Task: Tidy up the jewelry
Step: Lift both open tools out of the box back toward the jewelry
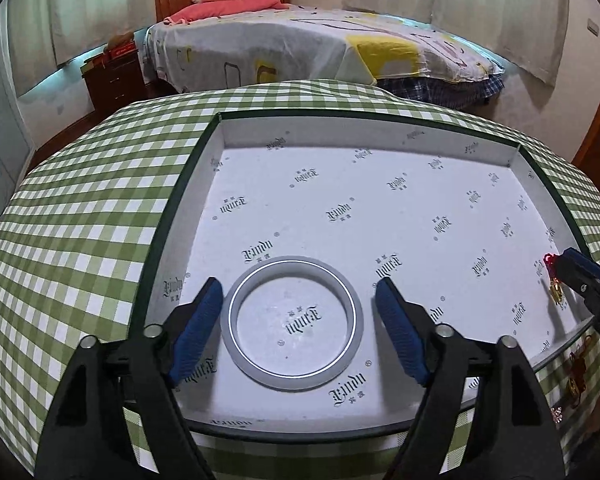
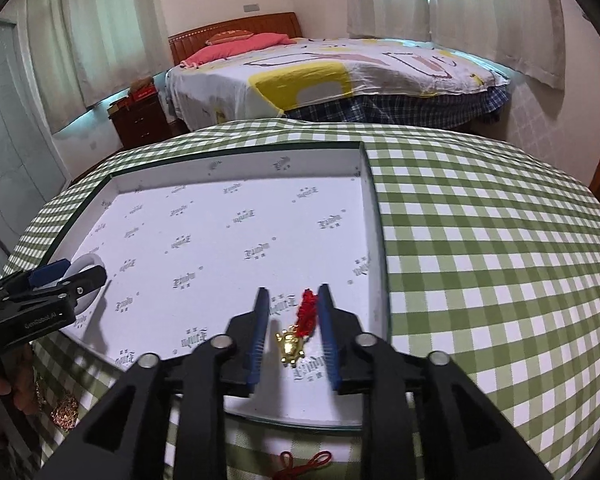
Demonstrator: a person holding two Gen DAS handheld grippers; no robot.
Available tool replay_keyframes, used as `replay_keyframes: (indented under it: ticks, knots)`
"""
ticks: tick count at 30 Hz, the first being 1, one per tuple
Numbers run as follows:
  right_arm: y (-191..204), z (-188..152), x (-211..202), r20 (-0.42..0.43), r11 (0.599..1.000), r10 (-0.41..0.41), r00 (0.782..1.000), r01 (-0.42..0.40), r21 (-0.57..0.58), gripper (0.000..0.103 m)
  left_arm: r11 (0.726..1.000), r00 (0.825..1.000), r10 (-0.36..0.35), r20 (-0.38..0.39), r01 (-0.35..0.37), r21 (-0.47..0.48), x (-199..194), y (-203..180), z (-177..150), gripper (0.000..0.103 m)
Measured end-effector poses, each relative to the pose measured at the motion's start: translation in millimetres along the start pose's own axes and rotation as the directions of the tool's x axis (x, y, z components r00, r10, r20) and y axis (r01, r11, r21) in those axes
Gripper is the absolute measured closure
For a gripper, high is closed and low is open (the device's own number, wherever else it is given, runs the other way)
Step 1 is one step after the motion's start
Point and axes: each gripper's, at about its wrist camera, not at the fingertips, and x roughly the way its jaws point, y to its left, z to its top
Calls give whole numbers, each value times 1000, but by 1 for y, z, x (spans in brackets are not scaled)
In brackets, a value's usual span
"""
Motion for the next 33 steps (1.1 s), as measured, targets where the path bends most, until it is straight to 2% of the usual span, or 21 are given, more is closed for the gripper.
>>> replay_keyframes:
  ticks: [2, 4, 11, 18, 25, 33]
  knots:
    - [4, 0, -2, 11, 1000, 2, 1000, -2, -9, 56, 1000, 1000, 4, 6, -4, 0, -2, -1, 0, 23]
    - [8, -1, -8, 30, 1000, -6, 1000, 6, -15, 51, 1000, 1000, 10, 24, -10, 0, -8, -1, -1, 22]
    - [11, -9, -44, 102, 1000, -6, 995, 6, -2, 50, 1000, 990, 6, 141, -4, -14, -51, -1, -13, 21]
    - [25, -42, -84, 153, 1000, -3, 988, 5, -12, 50, 999, 973, 30, 228, -26, -21, -102, -6, -49, 21]
    - [40, -88, -114, 183, 999, -1, 983, 9, -45, 50, 999, 971, 44, 236, -37, -33, -130, -13, -90, 21]
    - [50, -130, -120, 130, 997, 35, 991, -26, -66, 50, 998, 974, 59, 217, -50, -49, -148, -15, -129, 21]
